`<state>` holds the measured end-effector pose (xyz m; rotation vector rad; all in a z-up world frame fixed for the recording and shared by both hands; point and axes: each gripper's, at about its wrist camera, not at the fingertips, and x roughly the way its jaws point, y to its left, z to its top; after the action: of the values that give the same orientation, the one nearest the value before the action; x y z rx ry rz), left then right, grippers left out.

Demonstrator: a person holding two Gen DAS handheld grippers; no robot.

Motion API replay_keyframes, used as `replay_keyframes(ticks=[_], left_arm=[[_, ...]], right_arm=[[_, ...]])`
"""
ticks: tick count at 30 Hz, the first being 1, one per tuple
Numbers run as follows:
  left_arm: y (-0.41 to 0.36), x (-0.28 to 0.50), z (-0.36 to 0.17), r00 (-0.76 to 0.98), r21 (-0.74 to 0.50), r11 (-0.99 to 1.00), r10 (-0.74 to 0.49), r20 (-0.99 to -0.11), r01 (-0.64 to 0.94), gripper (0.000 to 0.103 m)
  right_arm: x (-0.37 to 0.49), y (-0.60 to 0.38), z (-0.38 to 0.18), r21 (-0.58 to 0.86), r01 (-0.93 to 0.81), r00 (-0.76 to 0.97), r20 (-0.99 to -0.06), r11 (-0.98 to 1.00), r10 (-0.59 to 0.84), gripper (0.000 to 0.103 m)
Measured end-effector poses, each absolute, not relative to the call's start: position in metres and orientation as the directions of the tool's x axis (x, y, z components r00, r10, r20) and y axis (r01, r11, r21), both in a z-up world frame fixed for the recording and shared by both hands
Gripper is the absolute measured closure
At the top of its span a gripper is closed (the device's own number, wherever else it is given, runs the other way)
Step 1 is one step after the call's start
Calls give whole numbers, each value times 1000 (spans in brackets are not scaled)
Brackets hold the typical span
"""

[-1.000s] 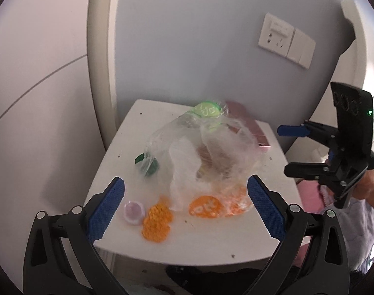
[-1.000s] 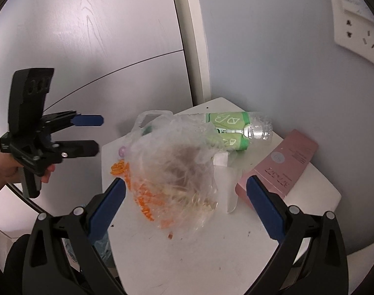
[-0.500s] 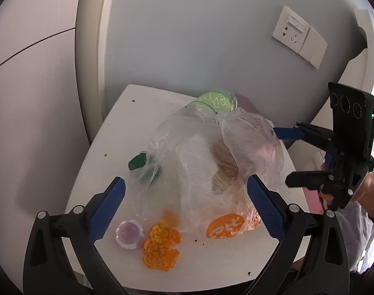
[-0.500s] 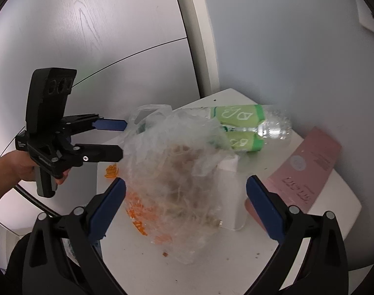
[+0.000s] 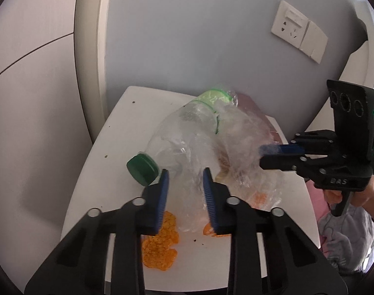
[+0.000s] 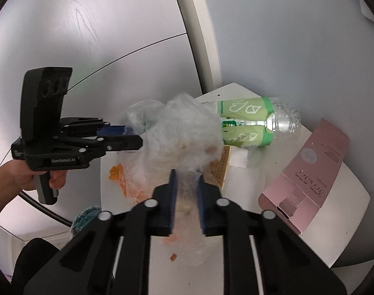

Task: Collect trash
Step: 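Close the right gripper on the crumpled clear plastic bag, then lift the clear bag with the right gripper over the teal wastebasket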

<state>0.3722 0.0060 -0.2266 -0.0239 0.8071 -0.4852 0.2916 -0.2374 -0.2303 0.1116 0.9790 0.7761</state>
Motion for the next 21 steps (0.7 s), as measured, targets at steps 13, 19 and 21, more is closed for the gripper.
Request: replay_keyframes(ticks=[13,19,21], left_arm=[[0,340,-175,662,-199,885,-450,-599,421,102],[-5,314,-148,692,-182,890,-442,-571,419,102],[-5,304,-139,699,-175,891,-439,-564,419,102]], right_arm=[[277,-250,-192,426,-539,380,-647,727,661,93],[261,-254,-166,417,-554,407,-619,720,672,93],[255,-258,-158,417,-559,415,-608,716,678,93]])
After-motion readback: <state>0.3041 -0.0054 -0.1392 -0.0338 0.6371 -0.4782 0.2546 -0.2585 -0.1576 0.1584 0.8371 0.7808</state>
